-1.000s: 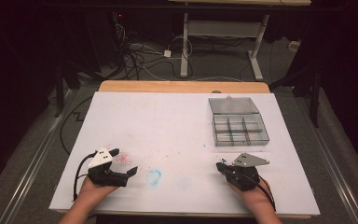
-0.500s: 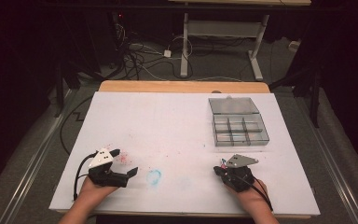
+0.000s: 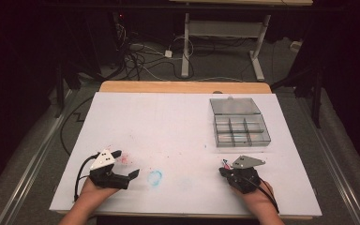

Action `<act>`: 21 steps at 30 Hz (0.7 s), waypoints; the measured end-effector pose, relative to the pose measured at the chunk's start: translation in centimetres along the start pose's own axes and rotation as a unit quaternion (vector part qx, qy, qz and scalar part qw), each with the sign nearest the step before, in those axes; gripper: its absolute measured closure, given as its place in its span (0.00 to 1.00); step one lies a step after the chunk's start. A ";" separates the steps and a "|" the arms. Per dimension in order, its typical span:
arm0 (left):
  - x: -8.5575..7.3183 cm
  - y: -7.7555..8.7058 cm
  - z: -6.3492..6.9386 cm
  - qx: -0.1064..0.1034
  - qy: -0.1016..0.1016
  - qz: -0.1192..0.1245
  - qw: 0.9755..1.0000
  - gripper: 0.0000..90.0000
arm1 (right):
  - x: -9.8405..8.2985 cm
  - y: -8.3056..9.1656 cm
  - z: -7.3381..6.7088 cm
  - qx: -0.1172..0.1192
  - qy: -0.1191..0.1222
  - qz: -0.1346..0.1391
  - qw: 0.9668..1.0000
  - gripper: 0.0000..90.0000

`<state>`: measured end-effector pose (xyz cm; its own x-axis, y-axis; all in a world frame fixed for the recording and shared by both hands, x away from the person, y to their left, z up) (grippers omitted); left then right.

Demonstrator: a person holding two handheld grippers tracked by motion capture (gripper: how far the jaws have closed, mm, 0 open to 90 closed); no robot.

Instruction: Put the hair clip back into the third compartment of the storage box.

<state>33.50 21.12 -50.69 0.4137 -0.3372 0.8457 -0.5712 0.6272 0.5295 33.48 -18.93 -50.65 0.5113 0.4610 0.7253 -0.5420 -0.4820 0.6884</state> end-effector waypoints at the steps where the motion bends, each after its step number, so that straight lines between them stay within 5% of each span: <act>1: 0.0 0.0 0.0 0.000 0.000 0.000 1.000 0.00 | 0.0 0.1 0.1 0.000 -0.001 0.000 1.000 1.00; 16: 0.0 0.0 0.1 -0.002 -0.004 -0.001 1.000 0.00 | -0.6 0.8 0.8 0.007 -0.019 -0.003 1.000 1.00; 18: 0.0 0.0 0.1 -0.003 -0.003 -0.001 1.000 0.00 | -0.4 1.1 1.0 0.026 -0.035 0.016 0.999 1.00; 21: 0.0 -0.1 0.0 -0.002 0.000 -0.002 1.000 0.00 | 0.2 1.8 1.5 0.022 -0.048 0.041 0.998 1.00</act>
<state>33.58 21.04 -50.72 0.4158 -0.3395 0.8437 -0.5665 0.6290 0.5324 33.59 -20.83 -49.25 0.5286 0.3468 0.7748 -0.5554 -0.5490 0.6246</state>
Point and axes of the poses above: each handheld gripper's, and its own axes: y roughly backward along the jaws, x roughly out of its top, z roughly to its right, the point moved 4 cm from there along -y, roughly forward along the jaws, and after that the axes turned 1 degree about -y, right-handed, at the moved point
